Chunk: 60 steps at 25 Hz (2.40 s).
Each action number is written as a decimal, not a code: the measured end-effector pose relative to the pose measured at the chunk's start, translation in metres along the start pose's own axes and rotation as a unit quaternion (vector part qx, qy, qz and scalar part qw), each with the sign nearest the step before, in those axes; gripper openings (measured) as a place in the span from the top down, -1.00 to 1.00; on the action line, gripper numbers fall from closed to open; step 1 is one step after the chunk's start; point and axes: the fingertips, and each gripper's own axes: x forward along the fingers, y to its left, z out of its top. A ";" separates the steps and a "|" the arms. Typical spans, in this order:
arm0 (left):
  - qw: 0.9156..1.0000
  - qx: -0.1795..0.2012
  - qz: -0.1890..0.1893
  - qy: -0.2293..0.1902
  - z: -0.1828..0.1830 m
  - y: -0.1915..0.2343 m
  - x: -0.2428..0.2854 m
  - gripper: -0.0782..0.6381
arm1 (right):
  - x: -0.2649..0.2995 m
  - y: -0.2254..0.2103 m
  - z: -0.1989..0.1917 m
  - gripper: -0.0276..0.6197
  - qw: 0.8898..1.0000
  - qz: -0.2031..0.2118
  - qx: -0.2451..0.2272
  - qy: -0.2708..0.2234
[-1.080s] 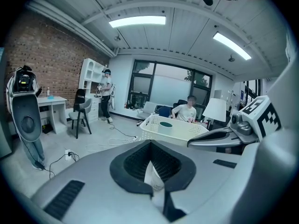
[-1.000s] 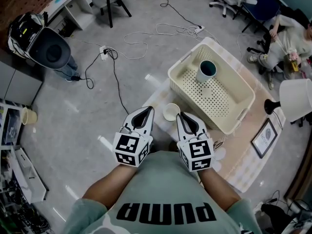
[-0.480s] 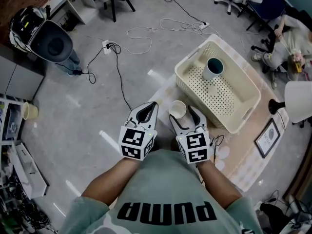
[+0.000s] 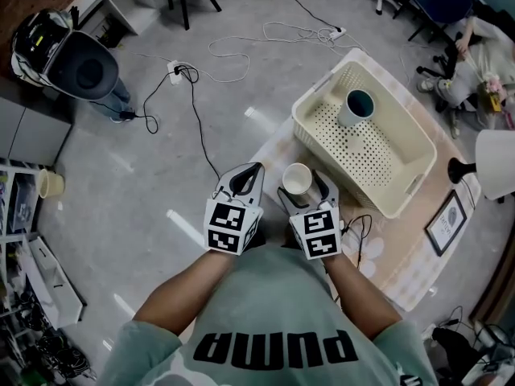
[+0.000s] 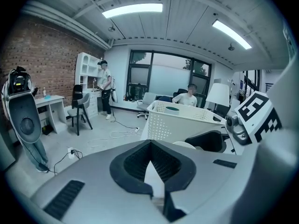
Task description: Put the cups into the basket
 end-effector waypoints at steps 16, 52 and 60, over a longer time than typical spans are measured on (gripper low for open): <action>1.000 0.014 -0.015 0.019 -0.004 0.005 0.015 0.78 | 0.018 -0.007 -0.006 -0.18 1.000 -0.013 0.002 0.008; 0.993 0.028 -0.100 -0.063 0.116 -0.090 0.021 0.78 | -0.127 -0.125 0.090 -0.18 0.985 -0.112 0.083 -0.102; 0.991 0.043 -0.115 -0.055 0.134 -0.109 0.047 0.78 | -0.125 -0.180 0.075 -0.18 0.980 -0.156 0.089 -0.080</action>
